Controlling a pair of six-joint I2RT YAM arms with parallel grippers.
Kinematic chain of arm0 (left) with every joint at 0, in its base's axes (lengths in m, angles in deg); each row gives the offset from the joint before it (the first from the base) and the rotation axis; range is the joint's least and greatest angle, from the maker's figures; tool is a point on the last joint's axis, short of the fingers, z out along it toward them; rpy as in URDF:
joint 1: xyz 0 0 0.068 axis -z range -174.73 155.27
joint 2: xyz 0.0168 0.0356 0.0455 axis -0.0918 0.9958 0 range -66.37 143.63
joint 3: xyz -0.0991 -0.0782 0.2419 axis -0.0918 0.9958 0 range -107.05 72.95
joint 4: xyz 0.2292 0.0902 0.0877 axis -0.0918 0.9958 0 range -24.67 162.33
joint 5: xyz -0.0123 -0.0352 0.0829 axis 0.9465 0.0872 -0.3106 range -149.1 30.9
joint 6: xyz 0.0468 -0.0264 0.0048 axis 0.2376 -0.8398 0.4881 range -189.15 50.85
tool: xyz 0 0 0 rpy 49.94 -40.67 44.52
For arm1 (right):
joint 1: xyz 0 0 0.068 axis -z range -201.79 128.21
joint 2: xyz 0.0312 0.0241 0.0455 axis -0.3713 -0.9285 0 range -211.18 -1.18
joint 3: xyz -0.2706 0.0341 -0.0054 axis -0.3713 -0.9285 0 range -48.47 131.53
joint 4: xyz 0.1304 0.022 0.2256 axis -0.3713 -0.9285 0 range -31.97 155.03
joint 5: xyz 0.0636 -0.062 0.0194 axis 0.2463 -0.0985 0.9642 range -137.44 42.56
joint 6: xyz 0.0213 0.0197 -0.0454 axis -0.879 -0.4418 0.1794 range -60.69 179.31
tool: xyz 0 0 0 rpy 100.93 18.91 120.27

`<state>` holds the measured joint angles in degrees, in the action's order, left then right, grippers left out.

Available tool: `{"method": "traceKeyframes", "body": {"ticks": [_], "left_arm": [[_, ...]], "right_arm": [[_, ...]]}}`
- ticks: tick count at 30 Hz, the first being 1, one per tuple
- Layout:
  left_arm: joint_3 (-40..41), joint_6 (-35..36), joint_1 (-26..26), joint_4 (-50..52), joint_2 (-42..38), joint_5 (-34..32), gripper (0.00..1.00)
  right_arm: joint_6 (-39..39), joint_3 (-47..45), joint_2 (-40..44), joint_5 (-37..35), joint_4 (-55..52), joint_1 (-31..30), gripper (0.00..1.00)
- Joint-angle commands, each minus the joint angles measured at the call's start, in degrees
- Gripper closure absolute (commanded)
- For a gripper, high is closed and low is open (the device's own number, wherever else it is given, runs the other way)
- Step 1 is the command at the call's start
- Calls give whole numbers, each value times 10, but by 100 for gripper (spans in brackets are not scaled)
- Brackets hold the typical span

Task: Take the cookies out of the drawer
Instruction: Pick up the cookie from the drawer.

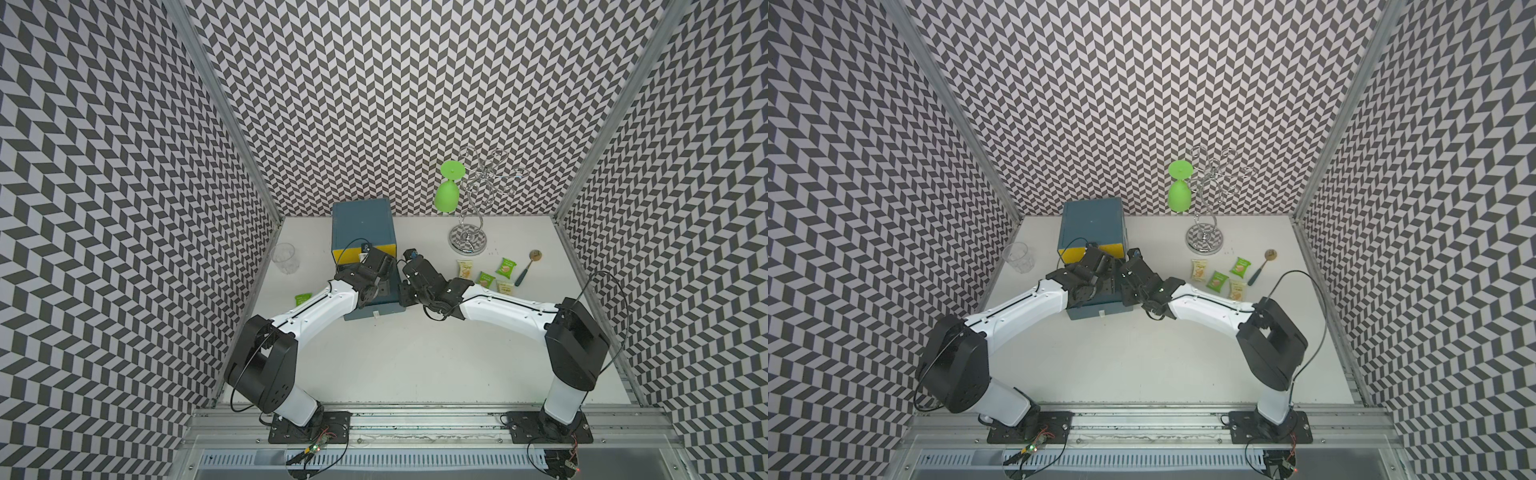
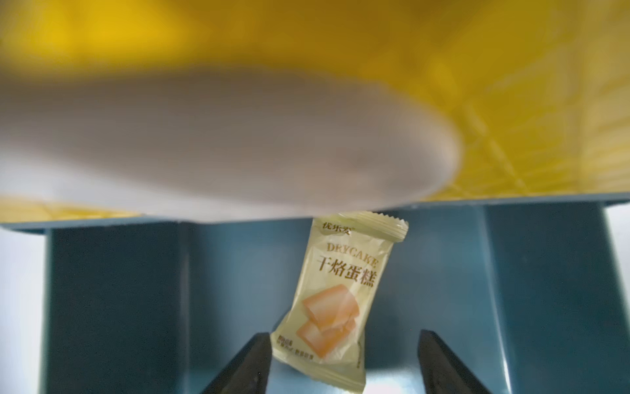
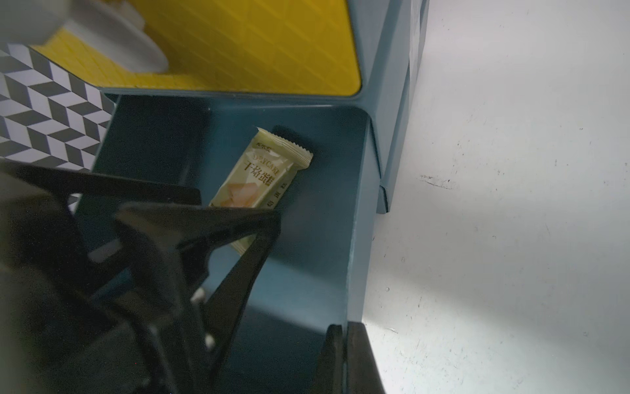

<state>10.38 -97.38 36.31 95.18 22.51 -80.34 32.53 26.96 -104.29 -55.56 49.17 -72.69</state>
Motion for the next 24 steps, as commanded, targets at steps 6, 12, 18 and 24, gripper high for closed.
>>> {"method": "traceKeyframes", "body": {"ticks": [6, 12, 18, 24], "left_arm": [[27, 17, -8, -12, 15, 44, 42], [41, 19, -9, -3, -3, 47, 42], [53, 19, -2, 5, -76, 28, 20], [76, 28, 2, -19, -115, 13, 19]], "right_arm": [[17, 11, -6, 33, 7, -11, 100], [18, 8, -1, 29, 5, -11, 100], [16, 4, 1, 31, 10, -11, 100], [18, 6, 1, 30, 12, -11, 100]]}}
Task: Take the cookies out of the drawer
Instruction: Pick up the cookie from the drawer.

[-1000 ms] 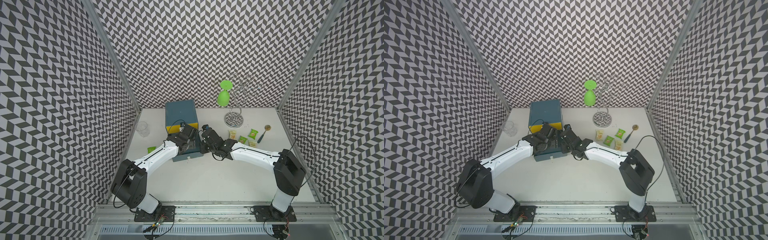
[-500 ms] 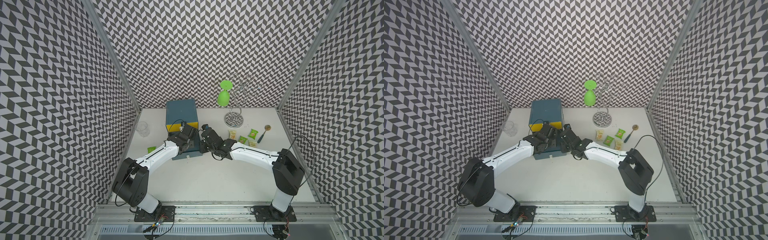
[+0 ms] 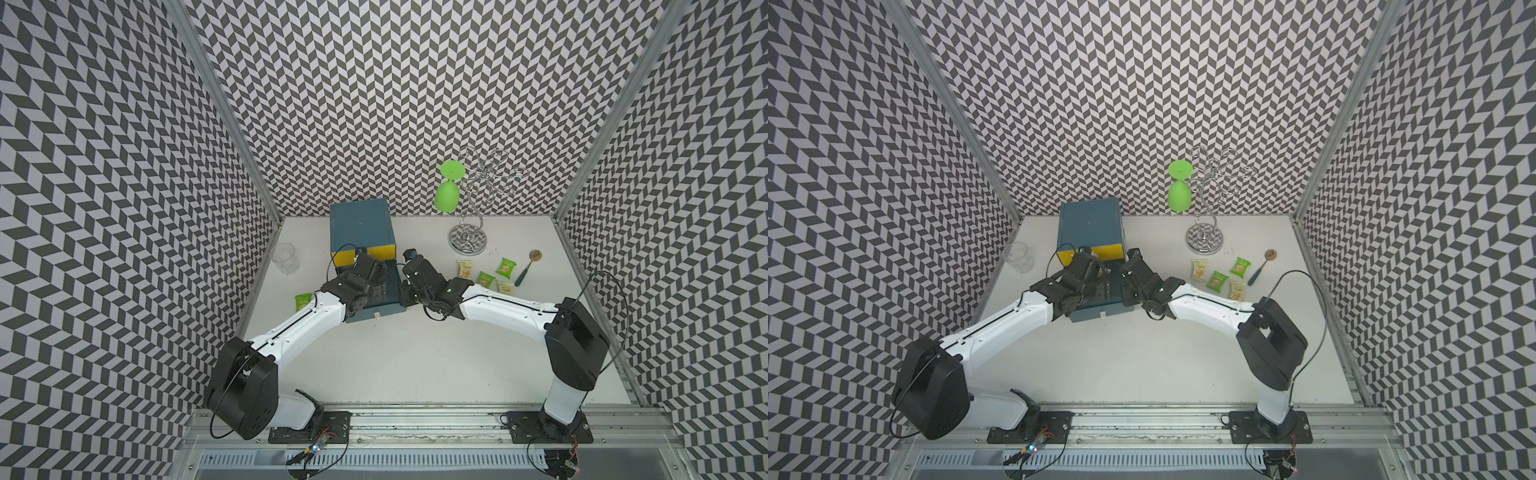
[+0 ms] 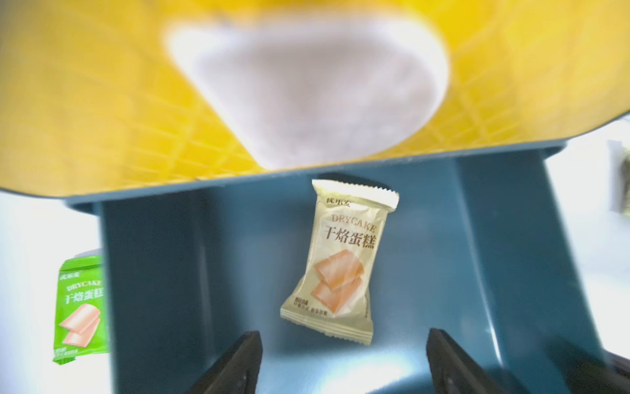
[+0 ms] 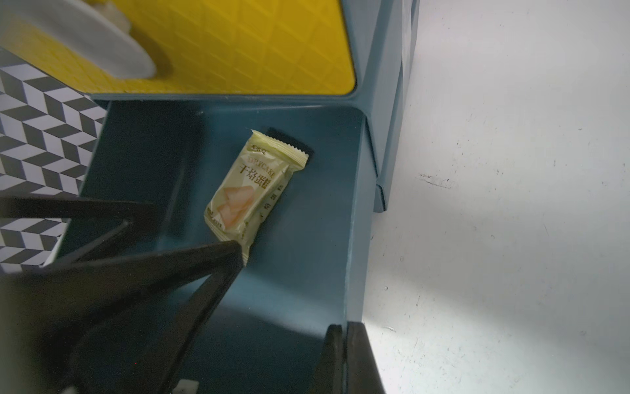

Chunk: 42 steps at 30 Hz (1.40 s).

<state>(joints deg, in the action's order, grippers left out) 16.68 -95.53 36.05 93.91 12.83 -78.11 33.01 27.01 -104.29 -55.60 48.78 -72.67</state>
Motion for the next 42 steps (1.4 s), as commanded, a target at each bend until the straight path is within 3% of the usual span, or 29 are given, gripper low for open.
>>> {"method": "traceKeyframes", "body": {"ticks": [1, 8, 26, 32, 42], "left_arm": [[21, 18, 4, -20, -25, -10, 20], [37, 55, 9, -18, -30, -20, 25], [5, 52, -3, -82, 73, -47, 17], [-6, 52, -3, -87, 113, -47, 24], [-7, 50, -5, -92, 97, -58, 42]], "right_arm": [[13, 7, 0, 32, 15, -11, 100], [15, 10, 2, 27, 10, -11, 100], [22, 18, 0, 31, 10, -12, 100], [26, 24, -3, 35, 10, -12, 100], [25, 24, -2, 37, 11, -12, 100]]}}
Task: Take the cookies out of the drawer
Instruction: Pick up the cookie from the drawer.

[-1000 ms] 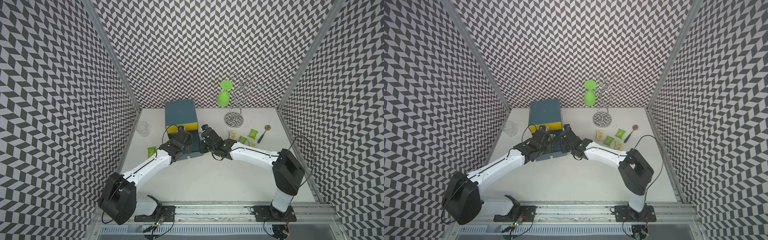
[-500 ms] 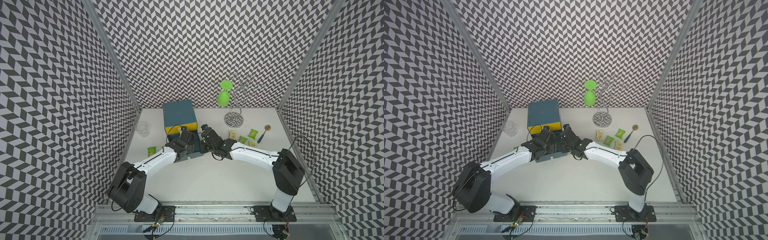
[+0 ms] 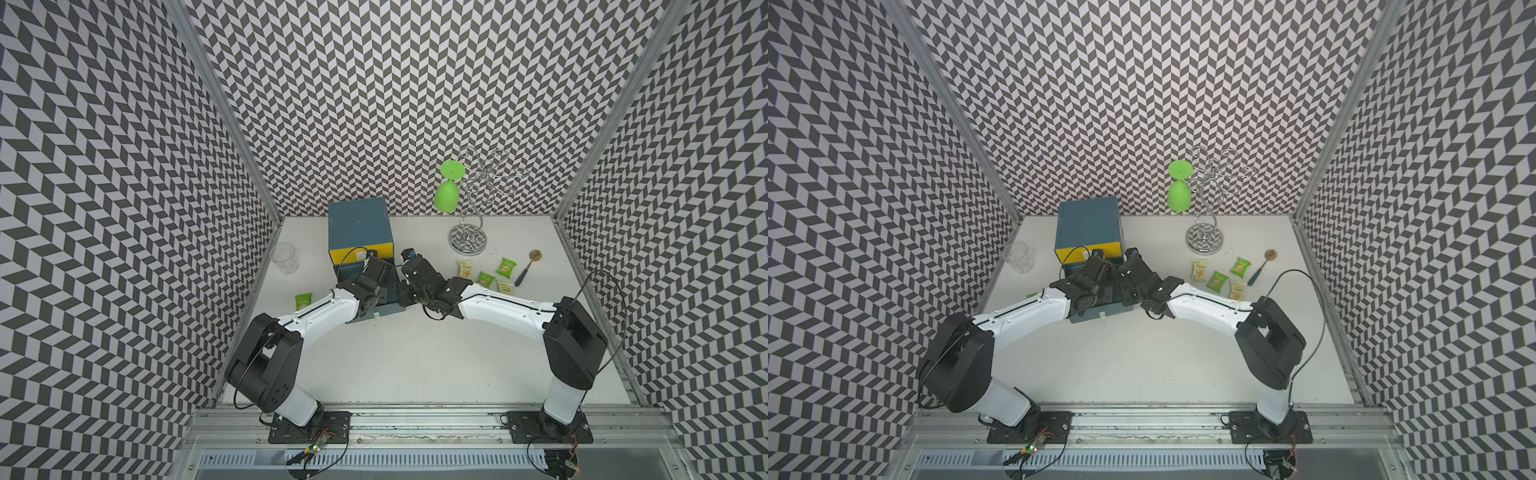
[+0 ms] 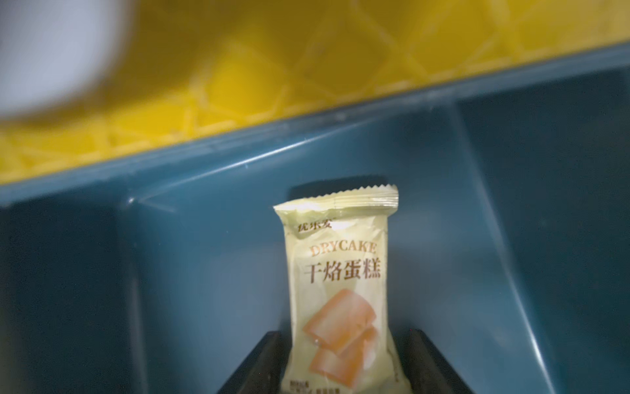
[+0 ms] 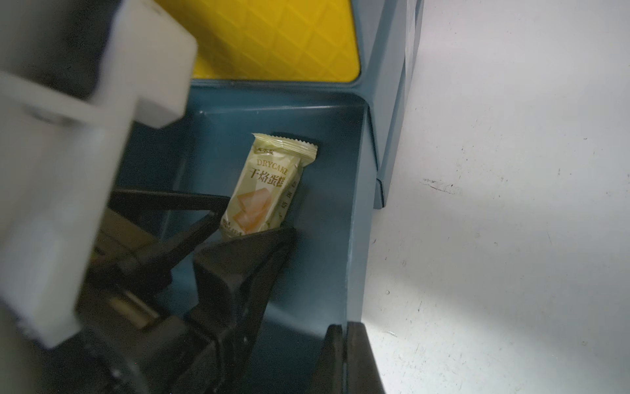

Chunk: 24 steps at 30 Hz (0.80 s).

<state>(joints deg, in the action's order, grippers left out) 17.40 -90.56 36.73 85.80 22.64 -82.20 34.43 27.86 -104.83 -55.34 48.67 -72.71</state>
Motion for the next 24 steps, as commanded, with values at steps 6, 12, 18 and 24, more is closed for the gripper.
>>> {"method": "traceKeyframes", "body": {"ticks": [6, 12, 18, 24], "left_arm": [[-13, 3, -6, -7, -35, 0, 51], [-3, -6, -3, 1, -88, 17, 51], [-9, -8, -2, 31, -140, 45, 53], [-10, -43, 0, 71, -207, 79, 53]], "right_arm": [[8, 13, 5, 33, 12, -11, 100], [9, 14, 5, 30, 11, -11, 100], [5, 18, 4, 26, 7, -11, 100], [-20, 18, 5, 19, 8, -11, 100]]}}
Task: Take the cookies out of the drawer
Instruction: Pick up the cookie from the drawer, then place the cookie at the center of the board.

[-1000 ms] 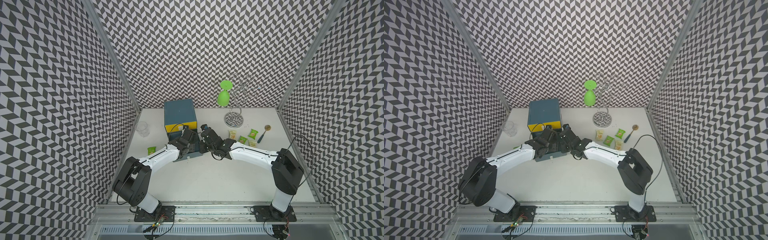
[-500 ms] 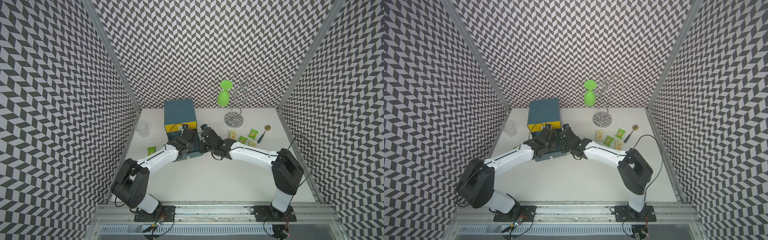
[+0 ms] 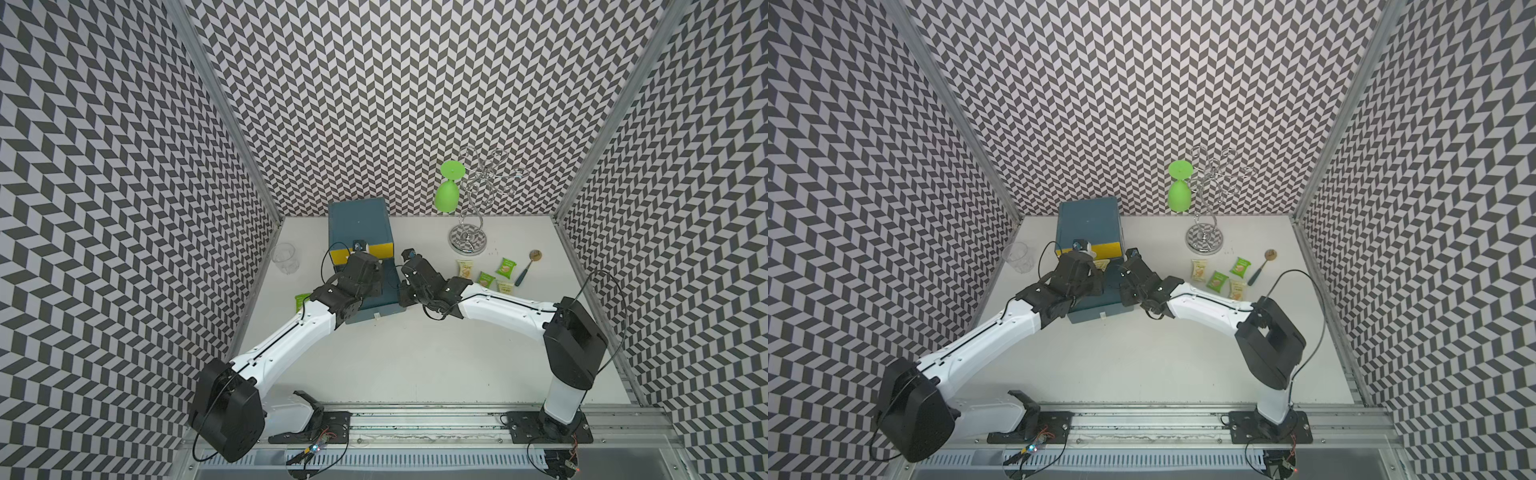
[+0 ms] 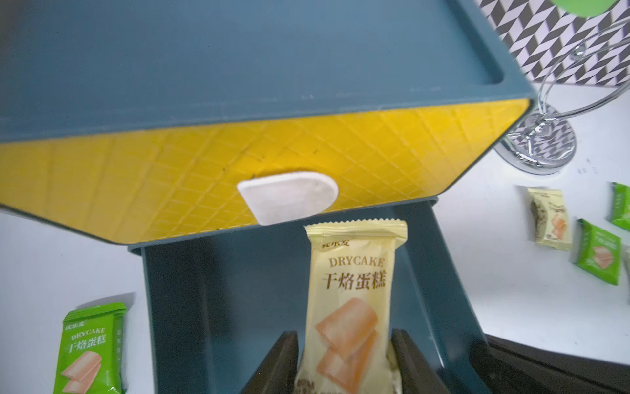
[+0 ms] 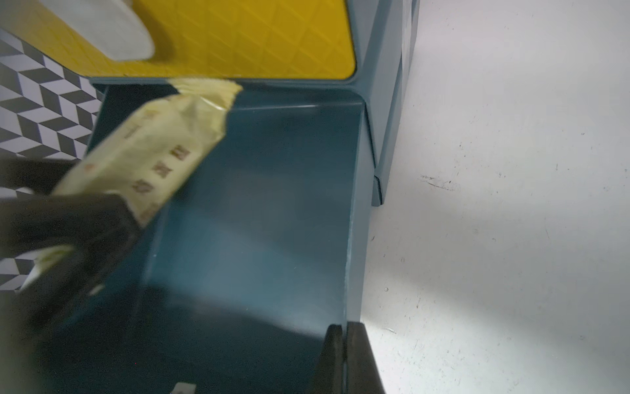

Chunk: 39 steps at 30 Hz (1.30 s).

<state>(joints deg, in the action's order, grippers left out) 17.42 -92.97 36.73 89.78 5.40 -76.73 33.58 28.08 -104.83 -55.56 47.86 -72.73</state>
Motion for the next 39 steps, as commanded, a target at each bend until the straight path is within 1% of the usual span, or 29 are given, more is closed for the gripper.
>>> {"method": "traceKeyframes", "body": {"ticks": [1, 9, 12, 15, 17, 19, 21, 27, 32, 34, 37, 39], "left_arm": [[-10, -22, 0, 38, -48, 29, 53], [-21, -63, 0, 106, -172, 59, 54], [-42, -72, -2, 149, -199, 31, 54], [-61, -78, -18, 185, -213, 6, 55], [-61, -77, -39, 190, -224, 0, 55], [-58, -72, -66, 189, -230, 8, 53], [-58, -63, -92, 191, -230, 19, 53], [-57, -35, -162, 199, -230, 30, 53], [-10, -8, -254, 173, -226, 97, 54], [12, -2, -281, 164, -223, 108, 54], [33, -3, -305, 139, -211, 133, 54], [44, -7, -311, 125, -197, 139, 54]], "right_arm": [[-17, 13, 6, 22, 20, -11, 100], [-72, -1, 9, 5, 39, -11, 100], [-94, -6, 15, -12, 46, -11, 100], [-120, -20, 20, -12, 67, -10, 100], [-135, -25, 14, 3, 76, -11, 100], [-148, -28, 8, 14, 84, -11, 100], [-155, -32, 6, 18, 92, -11, 100], [-181, -46, 19, 3, 104, -10, 100], [-203, -51, 26, -9, 111, -10, 100], [-208, -53, 30, -15, 112, -10, 100], [-216, -63, 40, -25, 119, -10, 100], [-219, -69, 45, -30, 123, -10, 100]]}}
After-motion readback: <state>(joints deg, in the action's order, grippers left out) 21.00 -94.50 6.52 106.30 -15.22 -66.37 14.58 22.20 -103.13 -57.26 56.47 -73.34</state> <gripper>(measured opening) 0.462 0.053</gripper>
